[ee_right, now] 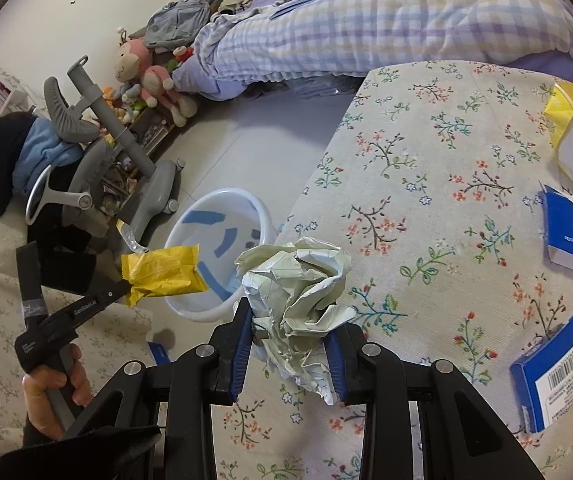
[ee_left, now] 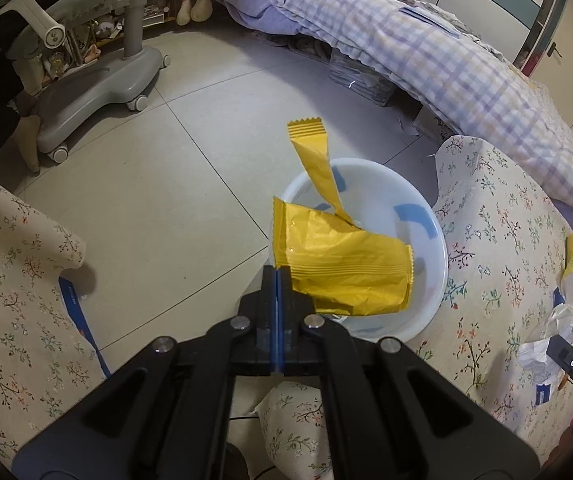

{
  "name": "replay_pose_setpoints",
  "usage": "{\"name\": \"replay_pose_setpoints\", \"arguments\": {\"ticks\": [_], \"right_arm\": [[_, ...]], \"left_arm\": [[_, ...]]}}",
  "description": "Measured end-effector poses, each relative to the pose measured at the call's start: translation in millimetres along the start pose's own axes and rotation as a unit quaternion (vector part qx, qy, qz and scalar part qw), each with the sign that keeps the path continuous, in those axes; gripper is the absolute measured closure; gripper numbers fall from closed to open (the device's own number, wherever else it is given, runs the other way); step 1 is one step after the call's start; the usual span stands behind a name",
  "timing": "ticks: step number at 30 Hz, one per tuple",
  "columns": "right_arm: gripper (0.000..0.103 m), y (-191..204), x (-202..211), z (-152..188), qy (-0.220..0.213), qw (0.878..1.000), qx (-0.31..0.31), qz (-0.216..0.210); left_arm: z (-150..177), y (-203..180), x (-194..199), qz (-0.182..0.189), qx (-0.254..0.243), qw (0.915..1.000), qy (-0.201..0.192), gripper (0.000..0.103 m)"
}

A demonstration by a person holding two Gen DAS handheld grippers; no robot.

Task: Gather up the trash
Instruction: 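Carry wrapper and tissue over the wastebasket and open both grippers to drop them, then move both grippers back over the table toward the blue-white box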

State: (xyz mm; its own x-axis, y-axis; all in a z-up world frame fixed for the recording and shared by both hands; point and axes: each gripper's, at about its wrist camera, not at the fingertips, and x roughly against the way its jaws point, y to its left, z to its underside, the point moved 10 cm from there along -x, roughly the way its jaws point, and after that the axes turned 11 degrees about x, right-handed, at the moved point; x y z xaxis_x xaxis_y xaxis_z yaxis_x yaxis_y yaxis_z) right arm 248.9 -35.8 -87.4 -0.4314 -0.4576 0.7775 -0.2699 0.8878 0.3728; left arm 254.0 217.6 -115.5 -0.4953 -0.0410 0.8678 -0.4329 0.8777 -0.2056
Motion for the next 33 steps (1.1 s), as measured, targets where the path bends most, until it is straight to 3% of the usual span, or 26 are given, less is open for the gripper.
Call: {"name": "replay_pose_setpoints", "arguments": {"ticks": [7,8,10,11,12,14,19,23,29,32,33], "right_arm": [[0.069,10,-13,-5,-0.004,1.0,0.003,0.001],[0.069,13,-15,-7,-0.007,1.0,0.005,0.0],[0.069,18,-17,-11,-0.014,1.0,0.01,-0.003],[0.069,22,-20,-13,-0.016,1.0,0.012,-0.006],[0.069,25,-22,-14,-0.017,1.0,0.014,-0.008],[0.069,32,-28,-16,-0.018,1.0,0.019,-0.012],[0.069,45,-49,-21,-0.018,0.999,0.019,-0.022],[0.069,53,-67,-24,-0.016,0.999,0.017,-0.029],[0.068,61,-91,-24,-0.011,0.999,0.022,-0.022],[0.064,62,-97,-24,-0.012,0.999,0.02,-0.022],[0.053,61,-98,-25,-0.012,1.0,0.013,-0.024]], "left_arm": [[-1,-6,-4,0.005,-0.017,0.9998,-0.011,0.103],[-2,-7,-3,0.005,-0.019,0.9997,-0.014,0.099],[-1,-7,-3,0.007,-0.02,0.9997,-0.008,0.077],[-1,-7,-3,0.006,-0.019,0.9998,-0.006,0.052],[-1,-5,-1,0.001,-0.017,0.9998,-0.011,0.034],[-2,-3,1,-0.009,-0.017,0.9996,-0.019,0.023],[4,6,1,-0.038,-0.015,0.9991,-0.01,0.019],[13,10,0,-0.052,-0.041,0.9978,-0.009,0.005],[14,21,3,-0.061,-0.045,0.9971,-0.003,0.005],[16,26,5,-0.059,-0.045,0.9972,-0.004,0.005],[16,27,6,-0.06,-0.046,0.9972,-0.003,0.005]]}}
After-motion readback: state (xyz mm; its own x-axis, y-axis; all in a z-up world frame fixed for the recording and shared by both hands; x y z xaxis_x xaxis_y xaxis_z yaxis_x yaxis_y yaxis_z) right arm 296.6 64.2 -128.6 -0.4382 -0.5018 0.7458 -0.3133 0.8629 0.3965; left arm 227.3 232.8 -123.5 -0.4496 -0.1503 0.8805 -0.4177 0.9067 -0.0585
